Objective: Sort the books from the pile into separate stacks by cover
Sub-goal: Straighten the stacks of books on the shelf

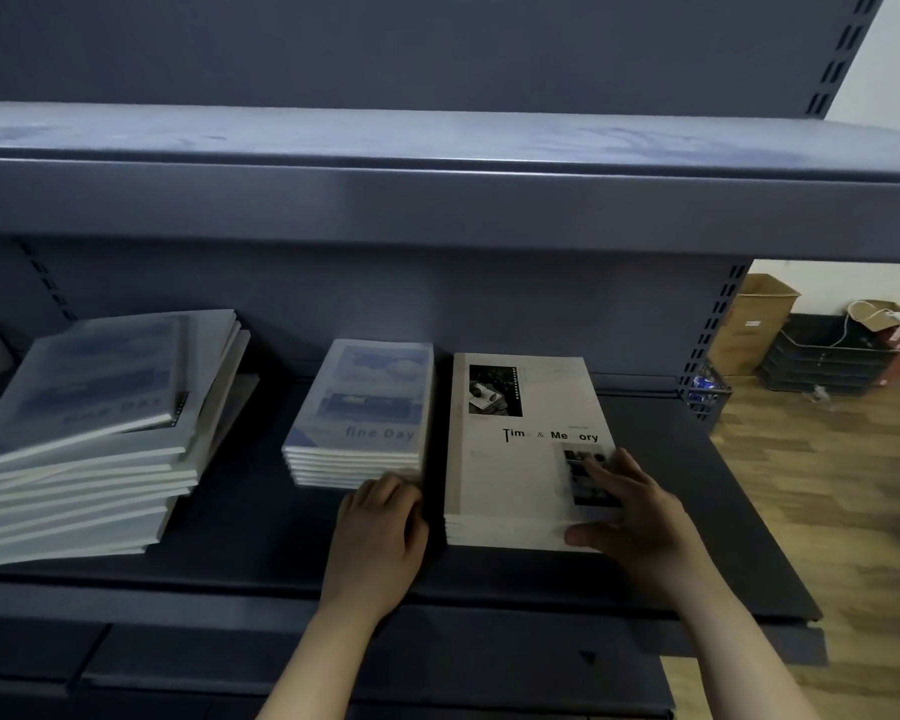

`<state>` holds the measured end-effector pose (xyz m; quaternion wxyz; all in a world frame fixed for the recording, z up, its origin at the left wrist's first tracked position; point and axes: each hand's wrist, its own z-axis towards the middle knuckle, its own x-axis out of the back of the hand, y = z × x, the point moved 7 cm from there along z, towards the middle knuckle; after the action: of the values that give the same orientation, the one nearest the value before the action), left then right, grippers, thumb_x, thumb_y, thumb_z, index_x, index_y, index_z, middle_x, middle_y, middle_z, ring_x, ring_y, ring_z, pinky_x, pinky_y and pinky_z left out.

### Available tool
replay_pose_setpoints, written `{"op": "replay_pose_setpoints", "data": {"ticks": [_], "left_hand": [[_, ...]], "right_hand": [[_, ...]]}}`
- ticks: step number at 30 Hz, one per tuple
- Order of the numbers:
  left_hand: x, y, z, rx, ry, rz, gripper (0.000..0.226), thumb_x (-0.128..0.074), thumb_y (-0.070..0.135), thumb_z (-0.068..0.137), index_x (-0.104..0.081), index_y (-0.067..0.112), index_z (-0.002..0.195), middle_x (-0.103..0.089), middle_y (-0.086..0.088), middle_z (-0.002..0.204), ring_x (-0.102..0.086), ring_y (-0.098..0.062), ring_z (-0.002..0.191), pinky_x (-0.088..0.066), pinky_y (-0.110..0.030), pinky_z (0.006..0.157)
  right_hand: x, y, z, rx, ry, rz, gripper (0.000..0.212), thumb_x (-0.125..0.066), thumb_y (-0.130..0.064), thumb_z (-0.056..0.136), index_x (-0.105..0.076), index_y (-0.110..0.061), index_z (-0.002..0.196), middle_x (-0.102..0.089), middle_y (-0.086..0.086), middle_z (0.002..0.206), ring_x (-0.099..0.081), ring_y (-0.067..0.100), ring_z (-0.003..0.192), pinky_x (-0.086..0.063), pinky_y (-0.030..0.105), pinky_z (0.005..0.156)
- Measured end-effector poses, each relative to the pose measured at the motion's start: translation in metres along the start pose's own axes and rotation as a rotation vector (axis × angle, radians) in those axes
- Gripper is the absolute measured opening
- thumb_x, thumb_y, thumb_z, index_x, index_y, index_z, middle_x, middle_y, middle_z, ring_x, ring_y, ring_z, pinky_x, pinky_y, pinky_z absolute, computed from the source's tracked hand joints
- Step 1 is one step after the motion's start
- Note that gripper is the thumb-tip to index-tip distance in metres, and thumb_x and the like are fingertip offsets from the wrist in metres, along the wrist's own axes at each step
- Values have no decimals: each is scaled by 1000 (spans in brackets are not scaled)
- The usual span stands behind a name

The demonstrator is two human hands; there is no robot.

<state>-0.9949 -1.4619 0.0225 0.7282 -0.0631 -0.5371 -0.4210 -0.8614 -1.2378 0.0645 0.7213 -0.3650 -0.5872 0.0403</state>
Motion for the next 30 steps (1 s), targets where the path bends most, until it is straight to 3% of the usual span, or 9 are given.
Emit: {"op": "replay_pose_setpoints", "data": {"ticks": [3, 9, 14, 19, 23, 30], "left_hand": [[2, 3, 0, -17, 7, 13, 27, -35, 32, 82, -59, 22, 83, -53, 10, 91, -49, -11, 81, -40, -28, 73], [2, 6, -1, -28, 4, 51, 27, -37, 30, 82, -61, 21, 85, -54, 7, 92, -52, -14, 82, -44, -30, 73], [6, 6, -4, -40, -11, 4, 7, -56, 20, 84, -62, 20, 89, -57, 6, 94, -53, -14, 85, -43, -26, 70], [33, 5, -11, -54, 55, -62, 25, -37, 32, 86, -60, 24, 90, -61, 10, 84, -56, -10, 76, -39, -21, 56], [69, 2, -8, -99, 152, -59, 26, -39, 29, 86, -63, 18, 88, -61, 4, 80, -58, -16, 73, -48, -30, 53], [165, -52, 3, -33, 403, 24, 24, -46, 25, 83, -65, 12, 89, -62, -6, 85, -56, -29, 78, -48, -36, 68]], "right_hand": [[-2, 4, 2, -7, 5, 6, 86, -79, -36, 69, -34, -28, 143, -22, -14, 151, -31, 15, 137, -32, 31, 106], [-5, 14, 6, -18, 18, -12, 87, -79, -43, 66, -36, -33, 141, -15, -10, 156, -27, 16, 140, -30, 32, 107], [-6, 17, 2, -22, 25, -41, 84, -75, -51, 68, -37, -34, 141, -19, -7, 156, -29, 18, 139, -31, 37, 109], [0, 0, -11, 68, 135, -53, 62, -72, -48, 74, -52, -32, 131, -26, -9, 150, -16, 22, 144, -30, 45, 110], [-2, -37, -20, 212, 298, 28, 31, -73, -26, 77, -69, -25, 108, -53, -2, 133, -54, 19, 120, -50, 36, 88], [-58, -112, -27, 353, 195, 54, 20, -67, -13, 84, -71, -21, 102, -61, -3, 117, -60, 10, 105, -41, 20, 86]]}}
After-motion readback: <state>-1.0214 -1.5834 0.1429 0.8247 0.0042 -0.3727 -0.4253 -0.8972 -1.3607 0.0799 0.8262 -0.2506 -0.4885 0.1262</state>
